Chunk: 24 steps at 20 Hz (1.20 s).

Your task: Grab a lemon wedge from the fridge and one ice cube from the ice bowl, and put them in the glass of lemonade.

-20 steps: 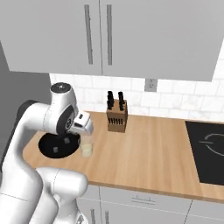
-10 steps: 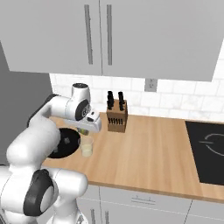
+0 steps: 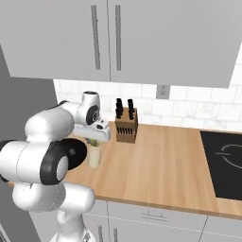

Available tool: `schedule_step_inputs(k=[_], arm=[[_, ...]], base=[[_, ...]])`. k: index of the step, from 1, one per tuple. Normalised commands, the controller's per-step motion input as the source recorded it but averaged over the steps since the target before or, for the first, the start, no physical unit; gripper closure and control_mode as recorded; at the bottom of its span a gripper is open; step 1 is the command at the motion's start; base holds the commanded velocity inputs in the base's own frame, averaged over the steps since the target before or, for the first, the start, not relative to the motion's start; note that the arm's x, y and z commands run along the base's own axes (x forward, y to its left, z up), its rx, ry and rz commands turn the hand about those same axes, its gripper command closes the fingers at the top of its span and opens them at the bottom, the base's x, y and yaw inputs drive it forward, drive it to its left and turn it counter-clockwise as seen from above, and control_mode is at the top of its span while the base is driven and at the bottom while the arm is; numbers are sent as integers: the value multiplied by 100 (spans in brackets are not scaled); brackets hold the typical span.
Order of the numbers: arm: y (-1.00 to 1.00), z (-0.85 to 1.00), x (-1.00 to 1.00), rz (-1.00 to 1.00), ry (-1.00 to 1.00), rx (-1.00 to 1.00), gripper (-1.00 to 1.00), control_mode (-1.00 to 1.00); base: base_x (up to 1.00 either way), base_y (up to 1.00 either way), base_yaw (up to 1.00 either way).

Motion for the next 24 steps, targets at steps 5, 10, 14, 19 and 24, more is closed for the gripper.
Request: schedule_step_inputs(k=[5,10,14,19,24], arm=[[0,-34,-42,3,3,-1,100,-100],[2,-1,-16,0,0,0,100,-100],[12,0,-38,0,1,0,100,-100],[8,-9,-48,0,4,0,100,-100],[0,0,-7,0,-5,0,100,-100]], base=[[0,0,0],[0,0,0],[0,0,0],[0,0,0],[0,0,0]])
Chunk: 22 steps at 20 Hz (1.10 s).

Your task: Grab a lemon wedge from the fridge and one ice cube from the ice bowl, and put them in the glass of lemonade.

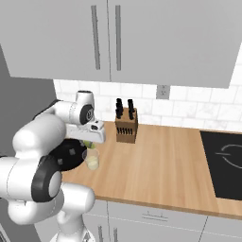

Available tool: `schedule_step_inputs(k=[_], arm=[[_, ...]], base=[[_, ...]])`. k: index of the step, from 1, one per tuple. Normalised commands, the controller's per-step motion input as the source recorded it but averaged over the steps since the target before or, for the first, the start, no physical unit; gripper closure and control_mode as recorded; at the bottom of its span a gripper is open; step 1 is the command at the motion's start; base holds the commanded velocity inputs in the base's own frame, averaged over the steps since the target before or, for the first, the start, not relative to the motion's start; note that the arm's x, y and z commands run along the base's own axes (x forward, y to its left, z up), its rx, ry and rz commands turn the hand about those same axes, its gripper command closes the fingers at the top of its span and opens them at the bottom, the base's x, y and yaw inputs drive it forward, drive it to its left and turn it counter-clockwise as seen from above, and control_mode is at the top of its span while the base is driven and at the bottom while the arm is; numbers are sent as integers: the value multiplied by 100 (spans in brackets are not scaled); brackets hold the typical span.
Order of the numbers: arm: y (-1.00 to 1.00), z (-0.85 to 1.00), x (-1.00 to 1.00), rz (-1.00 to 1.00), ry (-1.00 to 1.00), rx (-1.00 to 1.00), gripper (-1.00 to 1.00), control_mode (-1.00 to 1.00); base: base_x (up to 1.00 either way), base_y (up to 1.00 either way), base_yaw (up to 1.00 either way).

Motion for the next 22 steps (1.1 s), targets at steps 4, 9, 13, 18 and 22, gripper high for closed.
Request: schedule_step_inputs(k=[4,9,13,18,22], arm=[[0,-5,-17,0,1,0,100,-100],[0,-5,-20,0,1,0,100,-100],[0,11,36,-4,-10,0,100,-100],[0,12,-15,-1,-2,0,100,-100],[0,-25,-42,0,19,0,100,-100]], base=[[0,0,0],[0,0,0],[0,0,0],[0,0,0],[0,0,0]])
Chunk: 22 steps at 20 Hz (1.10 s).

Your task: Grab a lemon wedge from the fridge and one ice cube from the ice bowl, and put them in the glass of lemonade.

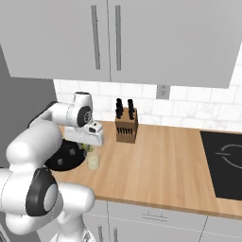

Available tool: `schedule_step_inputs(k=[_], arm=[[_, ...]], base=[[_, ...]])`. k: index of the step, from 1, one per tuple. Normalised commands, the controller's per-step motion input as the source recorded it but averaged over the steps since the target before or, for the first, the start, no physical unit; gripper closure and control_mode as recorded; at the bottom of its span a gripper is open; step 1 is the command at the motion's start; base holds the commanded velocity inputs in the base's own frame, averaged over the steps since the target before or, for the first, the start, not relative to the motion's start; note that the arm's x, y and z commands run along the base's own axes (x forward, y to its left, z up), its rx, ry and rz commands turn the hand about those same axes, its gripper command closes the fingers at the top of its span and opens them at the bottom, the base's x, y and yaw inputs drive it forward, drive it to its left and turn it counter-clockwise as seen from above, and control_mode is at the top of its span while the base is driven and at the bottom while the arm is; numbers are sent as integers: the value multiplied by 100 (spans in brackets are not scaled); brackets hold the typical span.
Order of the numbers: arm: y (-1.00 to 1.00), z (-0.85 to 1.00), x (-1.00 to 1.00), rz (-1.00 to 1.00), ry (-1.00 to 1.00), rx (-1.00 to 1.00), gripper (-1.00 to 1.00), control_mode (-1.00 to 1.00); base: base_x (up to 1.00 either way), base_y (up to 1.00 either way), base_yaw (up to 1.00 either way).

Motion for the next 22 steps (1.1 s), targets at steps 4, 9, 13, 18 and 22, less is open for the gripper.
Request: schedule_step_inputs(k=[4,9,13,18,22], arm=[[0,-16,-10,0,10,0,100,-100],[-4,0,43,0,0,0,100,-100],[-9,0,21,0,0,0,-100,-100],[0,0,-2,0,0,0,-100,-100],[20,11,-21,0,-7,-1,-100,-100]], base=[[0,0,0],[0,0,0],[0,0,0],[0,0,0],[0,0,0]])
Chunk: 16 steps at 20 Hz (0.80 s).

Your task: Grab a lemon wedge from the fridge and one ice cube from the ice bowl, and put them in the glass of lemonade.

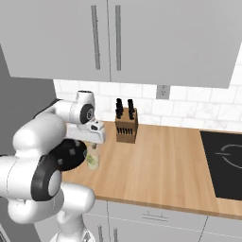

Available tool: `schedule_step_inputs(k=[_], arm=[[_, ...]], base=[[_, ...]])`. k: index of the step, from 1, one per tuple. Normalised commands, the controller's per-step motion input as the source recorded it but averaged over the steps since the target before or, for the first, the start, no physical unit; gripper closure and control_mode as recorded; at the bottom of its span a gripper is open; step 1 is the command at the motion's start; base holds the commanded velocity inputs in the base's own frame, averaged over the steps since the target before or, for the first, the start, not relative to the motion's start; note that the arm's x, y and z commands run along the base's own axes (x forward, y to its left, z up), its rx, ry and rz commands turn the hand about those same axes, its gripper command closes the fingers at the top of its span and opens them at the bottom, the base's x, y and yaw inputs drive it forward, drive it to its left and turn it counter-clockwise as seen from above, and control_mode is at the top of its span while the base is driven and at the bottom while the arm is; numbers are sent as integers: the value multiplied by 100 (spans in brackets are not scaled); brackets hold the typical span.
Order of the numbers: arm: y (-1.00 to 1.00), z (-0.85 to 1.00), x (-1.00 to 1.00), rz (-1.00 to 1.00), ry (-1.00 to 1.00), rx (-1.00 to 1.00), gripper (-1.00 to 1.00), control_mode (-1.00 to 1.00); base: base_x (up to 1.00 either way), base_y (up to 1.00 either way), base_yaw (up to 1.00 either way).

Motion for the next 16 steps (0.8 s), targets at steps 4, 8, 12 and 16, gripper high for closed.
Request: schedule_step_inputs(k=[4,8,12,16], arm=[[71,4,-27,10,-23,-16,-100,-100],[100,-37,-8,21,-13,-20,-100,-100],[85,-25,23,15,0,-5,-100,-100],[4,-5,51,3,-2,0,-100,-100]], base=[[0,0,0],[0,0,0],[0,0,0],[0,0,0]])
